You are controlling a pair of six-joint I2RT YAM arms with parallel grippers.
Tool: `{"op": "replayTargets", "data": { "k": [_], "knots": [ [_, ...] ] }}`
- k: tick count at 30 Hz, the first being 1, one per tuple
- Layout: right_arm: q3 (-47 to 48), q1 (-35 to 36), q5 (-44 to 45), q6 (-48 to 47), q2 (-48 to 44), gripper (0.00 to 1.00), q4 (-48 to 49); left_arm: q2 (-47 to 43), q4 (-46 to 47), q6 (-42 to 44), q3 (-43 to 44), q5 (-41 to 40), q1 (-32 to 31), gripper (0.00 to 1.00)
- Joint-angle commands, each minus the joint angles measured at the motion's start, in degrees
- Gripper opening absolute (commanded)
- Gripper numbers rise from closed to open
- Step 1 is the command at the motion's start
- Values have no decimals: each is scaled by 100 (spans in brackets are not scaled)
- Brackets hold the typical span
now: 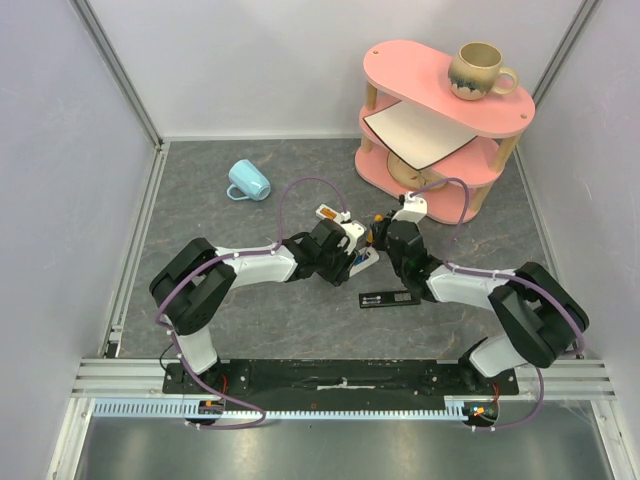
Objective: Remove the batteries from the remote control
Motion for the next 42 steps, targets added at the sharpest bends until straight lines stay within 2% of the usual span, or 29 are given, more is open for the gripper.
{"op": "replayTargets", "data": {
  "k": [1, 14, 30, 42],
  "knots": [
    [354, 10, 292, -115, 320, 0, 315, 227, -197, 58, 11, 88, -7, 2],
    [504, 1, 441, -150, 760, 0, 297, 227, -197, 67, 20, 88, -7, 2],
    [521, -8, 872, -335, 602, 0, 95, 235, -205, 67, 29, 79, -7, 2],
    [434, 10, 188, -177, 743, 0, 411, 262, -205, 67, 46, 88, 2, 2]
  ]
}}
